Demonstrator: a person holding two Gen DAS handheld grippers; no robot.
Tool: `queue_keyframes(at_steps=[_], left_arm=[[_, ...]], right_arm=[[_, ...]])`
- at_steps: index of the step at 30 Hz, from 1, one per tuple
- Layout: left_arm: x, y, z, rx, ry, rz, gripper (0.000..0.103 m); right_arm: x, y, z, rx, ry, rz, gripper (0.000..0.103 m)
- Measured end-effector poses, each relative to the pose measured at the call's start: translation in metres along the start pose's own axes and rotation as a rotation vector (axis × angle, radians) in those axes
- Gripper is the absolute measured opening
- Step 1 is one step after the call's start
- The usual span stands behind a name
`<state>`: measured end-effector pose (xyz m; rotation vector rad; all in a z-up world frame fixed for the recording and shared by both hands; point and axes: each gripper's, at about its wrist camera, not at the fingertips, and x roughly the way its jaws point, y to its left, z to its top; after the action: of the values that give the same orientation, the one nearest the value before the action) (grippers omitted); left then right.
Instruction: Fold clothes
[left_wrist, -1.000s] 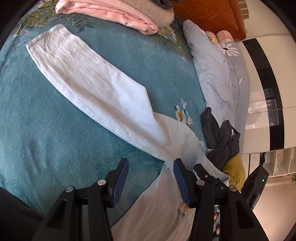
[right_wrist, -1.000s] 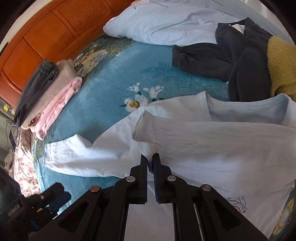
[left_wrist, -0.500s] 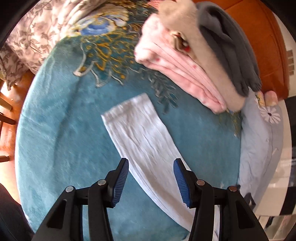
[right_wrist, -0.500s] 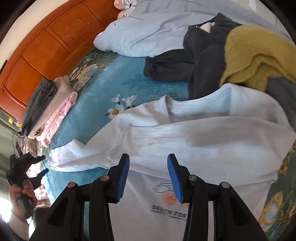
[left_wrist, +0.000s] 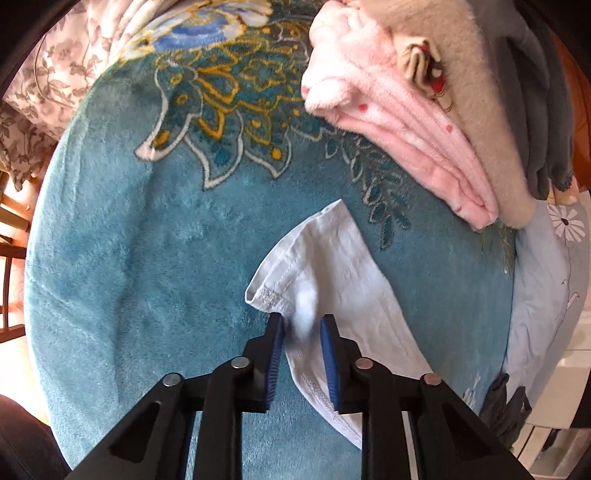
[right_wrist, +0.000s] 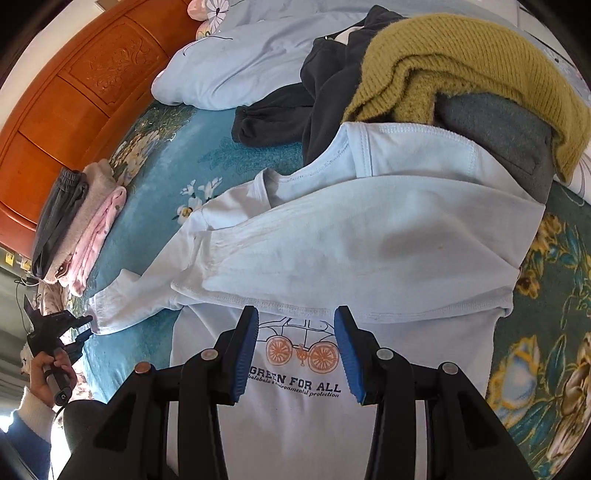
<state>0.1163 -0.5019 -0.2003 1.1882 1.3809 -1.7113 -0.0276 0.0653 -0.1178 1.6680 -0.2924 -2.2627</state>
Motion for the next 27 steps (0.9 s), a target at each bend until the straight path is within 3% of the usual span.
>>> queue_keyframes(at_steps=[4,8,15,20,22,25,27], left_arm=[[-0.014,-0.002,-0.004,0.032,-0.043,-0.049,0.005],[-0.047,-0.045,-0.019,0.223,-0.139,-0.097,0.004],[-0.119,-0.180,-0.095,0.660,-0.208,-0.402,0.004],[-0.135,-0.249,-0.175,0.821,-0.117,-0.579,0.004],[-0.132,-0.270,-0.207,0.844,-0.077,-0.587,0.004],[-0.107,-0.285,-0.255,0.823,0.056,-0.623,0.004],[-0.091,-0.294,-0.290,0.862,0.118,-0.605,0.004]], right_arm=[[-0.003,-0.002,0.000,0.016,-0.014,0.024,0.044],[-0.006,-0.006,-0.001,0.027,-0.024,0.038,0.044],[-0.014,-0.029,-0.007,0.105,-0.039,0.056,0.044],[-0.023,-0.052,-0.015,0.161,-0.057,0.058,0.044],[-0.028,-0.061,-0.018,0.178,-0.065,0.054,0.044],[-0.036,-0.077,-0.024,0.212,-0.073,0.046,0.044],[-0.042,-0.088,-0.029,0.230,-0.080,0.039,0.044]])
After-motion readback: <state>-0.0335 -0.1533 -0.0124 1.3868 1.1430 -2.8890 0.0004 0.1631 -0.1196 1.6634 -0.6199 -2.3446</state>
